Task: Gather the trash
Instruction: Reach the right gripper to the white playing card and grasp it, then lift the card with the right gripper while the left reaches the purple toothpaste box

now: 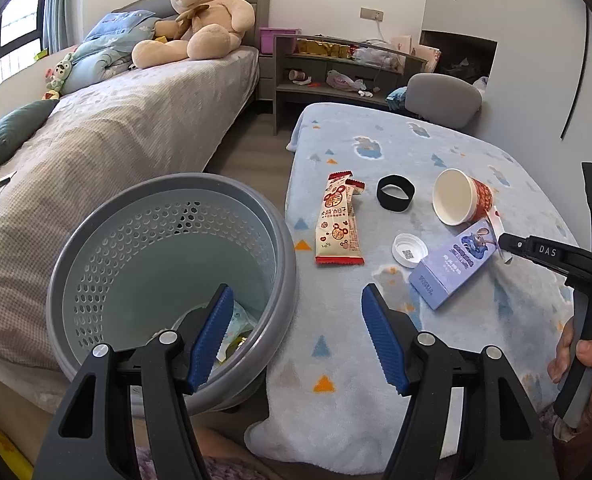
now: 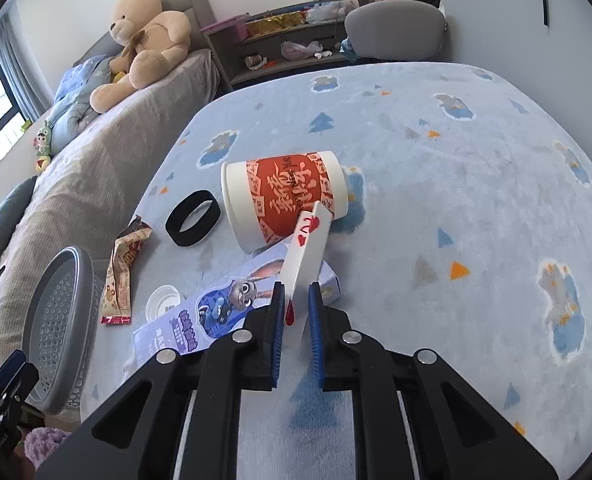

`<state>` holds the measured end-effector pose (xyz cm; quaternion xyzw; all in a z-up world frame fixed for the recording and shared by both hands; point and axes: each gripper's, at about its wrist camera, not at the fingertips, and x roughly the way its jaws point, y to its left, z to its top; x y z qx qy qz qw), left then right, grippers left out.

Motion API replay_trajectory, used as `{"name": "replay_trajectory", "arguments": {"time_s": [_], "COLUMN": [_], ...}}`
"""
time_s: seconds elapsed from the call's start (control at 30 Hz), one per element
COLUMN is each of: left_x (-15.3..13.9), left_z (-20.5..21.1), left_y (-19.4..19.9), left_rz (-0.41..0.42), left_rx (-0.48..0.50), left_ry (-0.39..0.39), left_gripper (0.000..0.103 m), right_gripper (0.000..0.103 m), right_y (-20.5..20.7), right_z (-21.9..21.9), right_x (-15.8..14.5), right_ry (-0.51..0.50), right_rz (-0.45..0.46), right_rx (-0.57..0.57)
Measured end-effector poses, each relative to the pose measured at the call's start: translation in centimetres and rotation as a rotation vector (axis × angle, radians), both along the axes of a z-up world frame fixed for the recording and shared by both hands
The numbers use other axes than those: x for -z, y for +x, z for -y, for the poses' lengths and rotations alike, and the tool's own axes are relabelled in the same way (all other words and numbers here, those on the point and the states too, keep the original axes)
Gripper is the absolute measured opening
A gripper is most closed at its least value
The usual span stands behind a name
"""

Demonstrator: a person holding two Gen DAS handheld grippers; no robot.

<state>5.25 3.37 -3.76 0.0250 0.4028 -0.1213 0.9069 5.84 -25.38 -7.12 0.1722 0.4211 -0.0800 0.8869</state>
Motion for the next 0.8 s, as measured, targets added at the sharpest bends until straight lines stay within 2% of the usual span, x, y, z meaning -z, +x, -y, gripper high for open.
{"name": "replay_trajectory", "arguments": {"time_s": [0.23, 0.57, 0.8], "left_x": [-0.5, -1.1, -1.4], "left_z": [0.9, 2.1, 3.3], "left_y": [-1.0, -2.3, -2.9], "left_rz": [0.015, 0.027, 0.03], "left_rx": [0.027, 0.061, 0.088], "left_ry": [-0.006, -0.018, -0.019], "left_gripper": [0.064, 0.064, 0.064], "right_gripper": [0.011, 0.011, 0.016], "right_y": [-2.6, -7.3, -7.8], "right_z": [-0.4, -0.5, 0.9], "right_x": [0.5, 2.4, 1.9], "right_ry": [0.014, -0.039, -0.014], "right_rz": [-0.033, -0.119, -0.081], "right_rx": [-0.029, -0.044, -0.005]}}
